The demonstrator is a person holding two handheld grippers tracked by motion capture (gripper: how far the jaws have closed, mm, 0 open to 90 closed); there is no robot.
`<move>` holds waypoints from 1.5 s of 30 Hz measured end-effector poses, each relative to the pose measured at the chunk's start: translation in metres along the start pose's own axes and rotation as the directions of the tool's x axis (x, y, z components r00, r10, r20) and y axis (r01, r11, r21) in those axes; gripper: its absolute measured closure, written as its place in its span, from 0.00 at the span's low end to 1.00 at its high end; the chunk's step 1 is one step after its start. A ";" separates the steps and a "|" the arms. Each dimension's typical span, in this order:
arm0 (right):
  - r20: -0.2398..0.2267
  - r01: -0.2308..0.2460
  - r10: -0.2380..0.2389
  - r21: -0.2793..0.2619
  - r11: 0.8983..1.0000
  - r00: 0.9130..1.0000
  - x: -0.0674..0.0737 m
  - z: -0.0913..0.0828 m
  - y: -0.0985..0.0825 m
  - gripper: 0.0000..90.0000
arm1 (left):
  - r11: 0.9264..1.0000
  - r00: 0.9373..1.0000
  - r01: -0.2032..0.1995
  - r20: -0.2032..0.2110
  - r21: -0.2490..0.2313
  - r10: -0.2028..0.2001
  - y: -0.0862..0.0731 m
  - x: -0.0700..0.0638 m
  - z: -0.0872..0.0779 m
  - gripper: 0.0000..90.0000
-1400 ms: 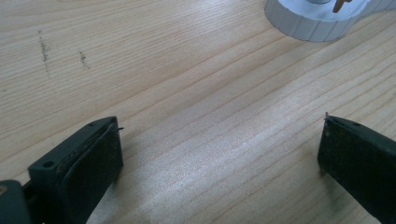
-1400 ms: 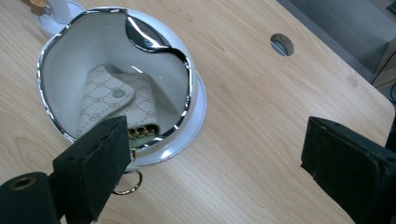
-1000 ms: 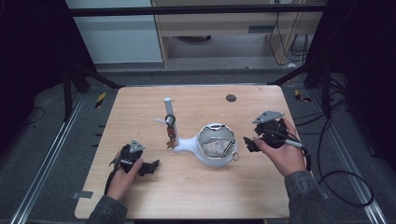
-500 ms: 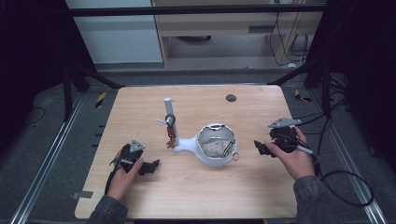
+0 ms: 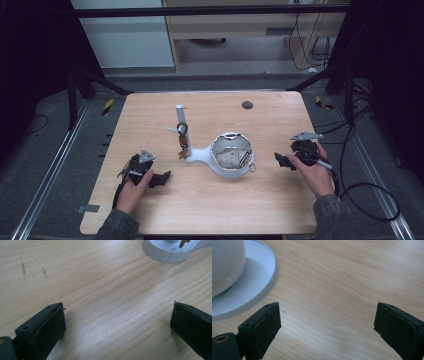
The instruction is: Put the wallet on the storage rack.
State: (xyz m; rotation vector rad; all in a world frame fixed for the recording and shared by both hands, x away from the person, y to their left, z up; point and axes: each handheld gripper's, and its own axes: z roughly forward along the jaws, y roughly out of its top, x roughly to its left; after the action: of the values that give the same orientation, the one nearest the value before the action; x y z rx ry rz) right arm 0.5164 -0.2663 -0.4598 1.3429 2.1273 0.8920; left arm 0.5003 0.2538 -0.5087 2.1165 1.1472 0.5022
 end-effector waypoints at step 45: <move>0.035 -0.087 0.087 0.017 0.996 0.996 0.004 0.041 -0.033 0.01 | 1.000 1.000 0.000 -0.002 0.001 0.000 0.000 0.000 0.000 0.00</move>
State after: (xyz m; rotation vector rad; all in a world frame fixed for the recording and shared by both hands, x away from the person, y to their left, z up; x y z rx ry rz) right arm 0.5228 -0.2620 -0.5120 1.4600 2.0697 0.8783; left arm 0.5001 0.2538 -0.5087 2.1172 1.1480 0.5040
